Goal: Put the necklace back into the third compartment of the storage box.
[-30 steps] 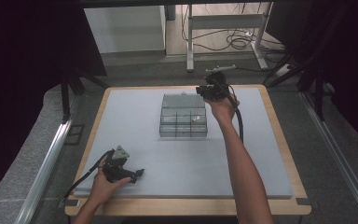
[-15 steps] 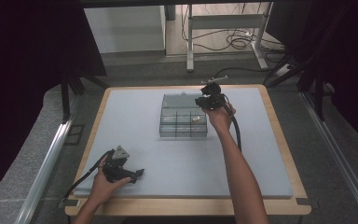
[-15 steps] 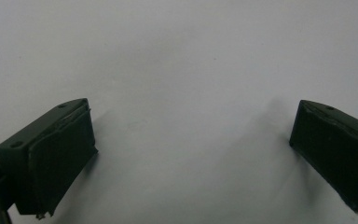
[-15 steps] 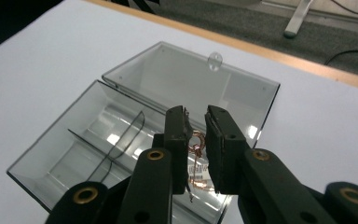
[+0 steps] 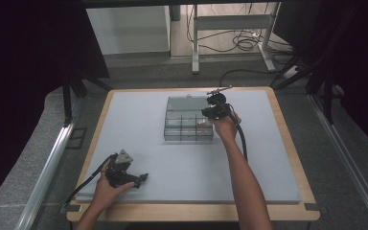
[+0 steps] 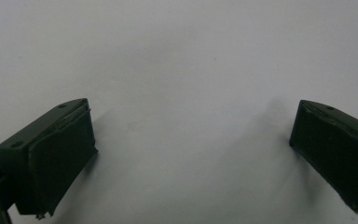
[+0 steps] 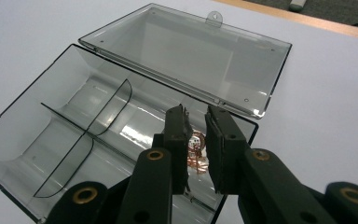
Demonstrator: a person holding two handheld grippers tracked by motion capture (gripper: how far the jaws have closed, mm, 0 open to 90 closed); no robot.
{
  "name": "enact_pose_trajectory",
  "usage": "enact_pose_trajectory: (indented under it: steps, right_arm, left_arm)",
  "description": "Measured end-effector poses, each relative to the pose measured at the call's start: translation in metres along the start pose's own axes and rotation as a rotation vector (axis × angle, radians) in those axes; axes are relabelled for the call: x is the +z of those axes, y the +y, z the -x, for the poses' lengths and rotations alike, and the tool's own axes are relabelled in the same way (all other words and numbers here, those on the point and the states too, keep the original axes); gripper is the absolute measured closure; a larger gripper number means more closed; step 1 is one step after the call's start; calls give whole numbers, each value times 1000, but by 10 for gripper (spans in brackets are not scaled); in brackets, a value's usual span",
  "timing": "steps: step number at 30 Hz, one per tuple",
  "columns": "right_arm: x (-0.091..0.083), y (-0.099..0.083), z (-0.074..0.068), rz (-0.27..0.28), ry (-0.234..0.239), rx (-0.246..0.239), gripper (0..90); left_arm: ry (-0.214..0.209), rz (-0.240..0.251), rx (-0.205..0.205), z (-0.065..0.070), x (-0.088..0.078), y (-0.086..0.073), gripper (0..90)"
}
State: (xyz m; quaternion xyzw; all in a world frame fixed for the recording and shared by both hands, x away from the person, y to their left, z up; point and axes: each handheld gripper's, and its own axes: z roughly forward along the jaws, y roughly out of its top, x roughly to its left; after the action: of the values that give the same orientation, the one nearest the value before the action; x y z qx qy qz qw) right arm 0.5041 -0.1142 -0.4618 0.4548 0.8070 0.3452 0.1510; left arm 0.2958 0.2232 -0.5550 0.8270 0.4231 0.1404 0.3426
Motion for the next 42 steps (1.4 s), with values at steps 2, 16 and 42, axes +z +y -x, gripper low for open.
enact_pose_trajectory:
  steps: [2,16,42]
  right_arm:
    - [2,-1,0,-5,4,2,776]
    - [17,-10,1,-39,3,11,772]
    - [-51,-50,4,46,71,-26,393]
  left_arm:
    - [0,0,0,0,0,0,0]
    - [0,0,0,0,0,0,0]
    - [-1,1,-2,0,0,0,0]
